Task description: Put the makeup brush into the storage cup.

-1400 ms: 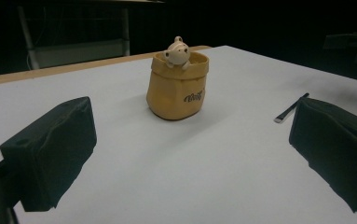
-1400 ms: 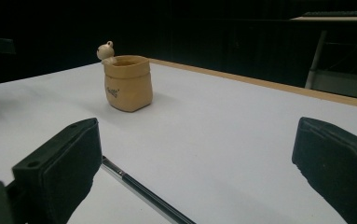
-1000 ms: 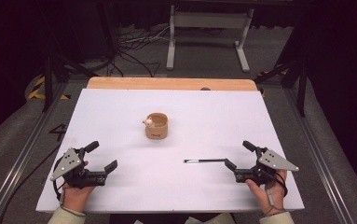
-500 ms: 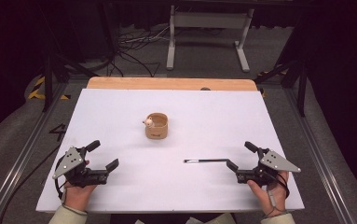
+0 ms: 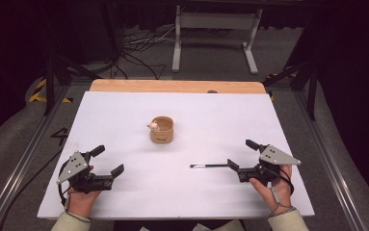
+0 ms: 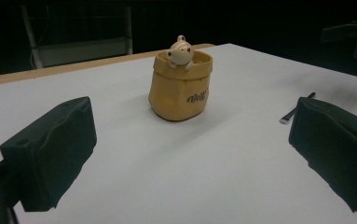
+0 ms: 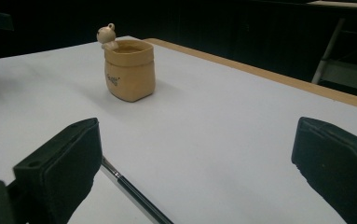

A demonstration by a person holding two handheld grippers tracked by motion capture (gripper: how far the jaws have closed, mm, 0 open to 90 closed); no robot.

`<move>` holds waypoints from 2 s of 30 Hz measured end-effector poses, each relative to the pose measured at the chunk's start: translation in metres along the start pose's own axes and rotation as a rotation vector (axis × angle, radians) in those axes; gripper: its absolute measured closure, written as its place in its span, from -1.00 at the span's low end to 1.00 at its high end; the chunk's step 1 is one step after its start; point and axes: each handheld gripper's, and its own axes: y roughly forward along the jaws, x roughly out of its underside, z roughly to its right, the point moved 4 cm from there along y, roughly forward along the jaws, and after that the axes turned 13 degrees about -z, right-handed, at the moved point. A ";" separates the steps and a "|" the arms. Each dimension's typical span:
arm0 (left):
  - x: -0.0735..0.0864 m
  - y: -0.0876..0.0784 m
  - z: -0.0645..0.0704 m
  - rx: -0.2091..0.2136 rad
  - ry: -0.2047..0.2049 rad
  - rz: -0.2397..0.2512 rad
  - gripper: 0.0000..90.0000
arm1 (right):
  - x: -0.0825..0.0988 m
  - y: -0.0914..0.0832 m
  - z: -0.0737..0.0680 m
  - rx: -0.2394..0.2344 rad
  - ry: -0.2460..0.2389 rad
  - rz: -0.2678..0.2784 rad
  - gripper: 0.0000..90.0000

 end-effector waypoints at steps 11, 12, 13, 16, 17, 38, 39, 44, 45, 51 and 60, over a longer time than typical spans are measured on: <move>0.000 0.000 -0.002 0.008 -0.008 0.008 -0.97 | -0.029 0.020 0.001 -0.038 0.031 -0.050 -0.95; 0.000 0.000 -0.002 0.008 -0.010 0.009 -0.97 | -0.032 0.022 0.003 -0.049 0.054 -0.061 -0.95; 0.000 0.000 -0.002 0.008 -0.011 0.009 -0.97 | -0.033 0.023 0.003 -0.049 0.059 -0.071 -0.94; 0.000 0.000 -0.002 0.006 -0.008 0.006 -0.97 | -0.040 0.025 0.004 -0.050 0.042 -0.086 -0.95; 0.000 0.000 -0.002 0.007 -0.010 0.008 -0.97 | -0.042 0.024 0.004 -0.051 0.038 -0.090 -0.95; 0.004 -0.003 -0.002 0.006 -0.022 -0.009 -0.97 | -0.067 0.037 -0.008 -0.179 -0.140 -0.517 -0.92; 0.004 -0.004 -0.002 0.005 -0.022 -0.009 -0.97 | -0.069 0.038 -0.008 -0.171 -0.149 -0.535 -0.92; 0.004 -0.003 -0.002 0.008 -0.020 -0.009 -0.97 | -0.075 0.041 -0.007 -0.153 -0.192 -0.611 -0.91; 0.004 -0.003 -0.002 0.011 -0.019 -0.011 -0.97 | -0.076 0.041 -0.007 -0.149 -0.200 -0.629 -0.91; 0.003 -0.002 -0.002 0.010 -0.017 -0.007 -0.97 | -0.082 0.044 -0.006 -0.113 -0.251 -0.700 -0.91; 0.002 0.001 -0.002 0.016 -0.024 -0.005 -0.96 | -0.088 0.050 -0.003 -0.132 -0.264 -0.785 -0.90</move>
